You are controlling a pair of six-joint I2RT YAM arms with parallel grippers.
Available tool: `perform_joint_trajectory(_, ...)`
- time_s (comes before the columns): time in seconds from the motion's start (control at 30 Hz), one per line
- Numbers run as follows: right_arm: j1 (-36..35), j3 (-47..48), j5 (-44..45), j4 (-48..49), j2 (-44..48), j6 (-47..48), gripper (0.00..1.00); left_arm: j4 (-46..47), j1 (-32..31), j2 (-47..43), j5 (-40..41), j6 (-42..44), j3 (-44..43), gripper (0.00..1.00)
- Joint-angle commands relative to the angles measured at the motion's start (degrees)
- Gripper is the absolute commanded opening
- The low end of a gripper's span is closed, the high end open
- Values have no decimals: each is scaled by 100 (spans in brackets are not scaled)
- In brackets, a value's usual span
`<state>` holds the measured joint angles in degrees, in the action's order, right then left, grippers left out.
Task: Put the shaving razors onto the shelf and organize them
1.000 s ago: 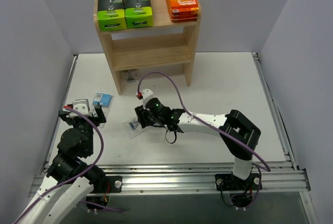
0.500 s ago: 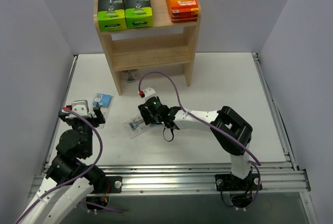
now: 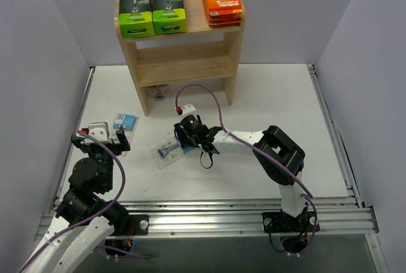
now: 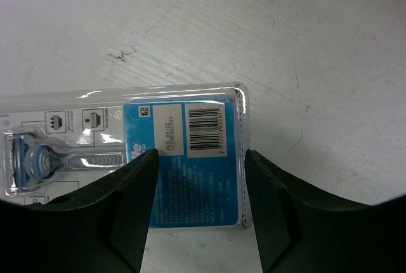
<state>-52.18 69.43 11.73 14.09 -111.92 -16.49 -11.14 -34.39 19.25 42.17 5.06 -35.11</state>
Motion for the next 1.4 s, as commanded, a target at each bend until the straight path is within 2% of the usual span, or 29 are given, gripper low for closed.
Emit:
perform_joint_trajectory(0.0, 59, 80, 120, 15, -155, -179, 52, 138, 29, 9, 54, -49, -101, 94)
perform_joint_trajectory(0.2, -2, -210, -83, 191, -155, -363, 52, 182, 29, 0, 309, -102, -83, 94)
perform_joint_trajectory(0.27, -116, -298, -179, 270, -85, -399, 52, 156, 38, -26, -15, -6, -101, 100)
perform_joint_trajectory(0.37, -292, -325, -460, 445, -23, -338, 52, 156, 38, -17, 27, 4, -92, 98)
perform_joint_trajectory(0.5, -669, -447, -1618, 997, 117, 14, 51, 182, 47, 35, 151, -67, -83, 94)
perform_joint_trajectory(0.6, -688, -579, -1814, 1218, 249, 23, 51, 182, 47, 35, 160, -75, -66, 94)
perform_joint_trajectory(0.8, -407, -694, -1525, 1386, 390, -152, 52, 156, 47, 27, 64, -84, -101, 94)
perform_joint_trajectory(0.9, -328, -589, -735, 1229, 285, -423, 52, 50, 47, -17, -182, -40, -154, 98)
perform_joint_trajectory(1.03, -108, -343, -777, 1254, 13, -943, 52, -2, 47, 26, -244, -75, -171, 94)
perform_joint_trajectory(1.13, -108, -351, -839, 1657, -111, -1337, 52, -143, 38, 272, -595, -49, -268, 94)
perform_joint_trajectory(1.23, -20, -535, -891, 2334, -216, -1969, 52, -310, 38, 562, -553, -137, -426, 94)
perform_joint_trajectory(1.37, 50, -571, -944, 3168, -479, -2611, 52, -196, 38, 414, -482, -163, -295, 94)
